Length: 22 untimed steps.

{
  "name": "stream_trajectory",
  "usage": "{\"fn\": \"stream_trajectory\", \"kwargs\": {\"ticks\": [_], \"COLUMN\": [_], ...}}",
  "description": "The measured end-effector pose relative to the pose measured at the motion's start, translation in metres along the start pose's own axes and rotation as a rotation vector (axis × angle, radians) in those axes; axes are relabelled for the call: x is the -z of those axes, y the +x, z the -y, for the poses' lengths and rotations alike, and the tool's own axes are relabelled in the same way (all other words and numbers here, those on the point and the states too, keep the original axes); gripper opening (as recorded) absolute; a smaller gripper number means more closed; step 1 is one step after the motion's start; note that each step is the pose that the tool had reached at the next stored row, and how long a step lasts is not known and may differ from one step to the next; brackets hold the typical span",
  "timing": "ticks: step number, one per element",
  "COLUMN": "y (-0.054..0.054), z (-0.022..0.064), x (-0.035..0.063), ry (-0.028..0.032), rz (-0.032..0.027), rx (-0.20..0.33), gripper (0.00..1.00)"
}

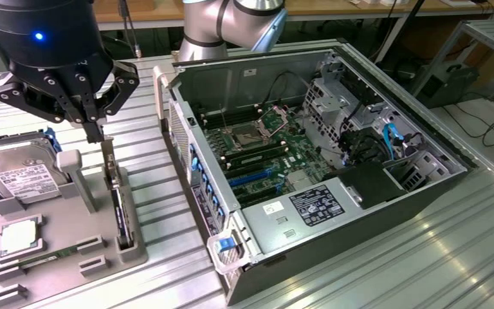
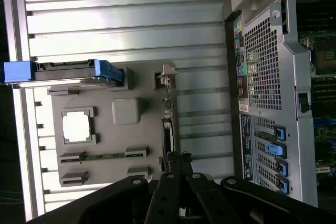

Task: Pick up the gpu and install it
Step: 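Pick up the gpu and move the gpu toward the slot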

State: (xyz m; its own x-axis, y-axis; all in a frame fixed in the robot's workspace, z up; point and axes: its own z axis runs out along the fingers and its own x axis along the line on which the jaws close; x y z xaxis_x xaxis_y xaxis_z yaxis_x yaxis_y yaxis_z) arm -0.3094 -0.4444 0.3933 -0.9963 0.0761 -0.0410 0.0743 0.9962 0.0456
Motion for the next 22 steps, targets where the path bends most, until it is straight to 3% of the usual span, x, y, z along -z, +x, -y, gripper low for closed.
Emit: {"fn": "stream_trajectory", "kwargs": {"ticks": [5, 9, 10, 13, 14, 15, 22], "y": [0.0, 0.0, 0.0, 0.0001, 0.0001, 0.0002, 0.0003], "z": [0.0, 0.0, 0.0, -0.0008, -0.0009, -0.0009, 0.0], "x": [0.0, 0.0, 0.0, -0.0002, -0.0005, -0.0013, -0.0069], "ry": [0.0, 0.0, 0.0, -0.0002, -0.0006, -0.0013, -0.0022], "rz": [0.0, 0.0, 0.0, -0.0001, -0.0004, -0.0014, -0.0026], "rx": [0.0, 0.0, 0.0, 0.002, 0.011, 0.031, 0.057], "gripper": [0.11, 0.36, 0.36, 0.54, 0.54, 0.6, 0.6]}}
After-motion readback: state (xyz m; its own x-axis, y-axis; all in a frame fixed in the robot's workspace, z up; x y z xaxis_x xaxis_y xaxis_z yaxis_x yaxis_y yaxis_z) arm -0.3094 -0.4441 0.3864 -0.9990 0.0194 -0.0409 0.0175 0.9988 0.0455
